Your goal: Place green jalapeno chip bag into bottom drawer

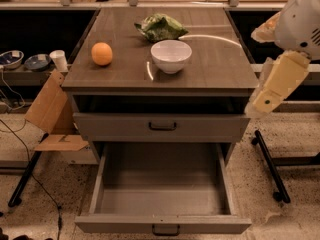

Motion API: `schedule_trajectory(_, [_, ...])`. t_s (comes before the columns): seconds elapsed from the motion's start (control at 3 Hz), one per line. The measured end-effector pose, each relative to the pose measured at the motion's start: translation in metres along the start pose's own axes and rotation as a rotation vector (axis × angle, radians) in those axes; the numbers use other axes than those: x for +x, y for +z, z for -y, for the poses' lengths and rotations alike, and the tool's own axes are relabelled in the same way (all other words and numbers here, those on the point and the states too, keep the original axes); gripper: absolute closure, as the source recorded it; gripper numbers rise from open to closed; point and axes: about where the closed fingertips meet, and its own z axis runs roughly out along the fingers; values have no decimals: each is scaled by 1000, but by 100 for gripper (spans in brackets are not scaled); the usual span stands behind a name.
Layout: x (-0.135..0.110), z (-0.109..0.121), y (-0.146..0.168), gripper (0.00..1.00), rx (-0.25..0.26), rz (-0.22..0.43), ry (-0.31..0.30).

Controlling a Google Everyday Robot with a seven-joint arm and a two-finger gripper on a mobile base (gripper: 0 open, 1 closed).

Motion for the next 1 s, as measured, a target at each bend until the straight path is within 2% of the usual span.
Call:
schedule_trajectory(0.33, [1, 0, -1, 0, 13, 19, 23])
schedule_trajectory(0.67, [2, 14, -3, 0, 57, 116, 169])
schedule_trajectory(1.0, [1, 51, -10, 0, 126, 240, 365])
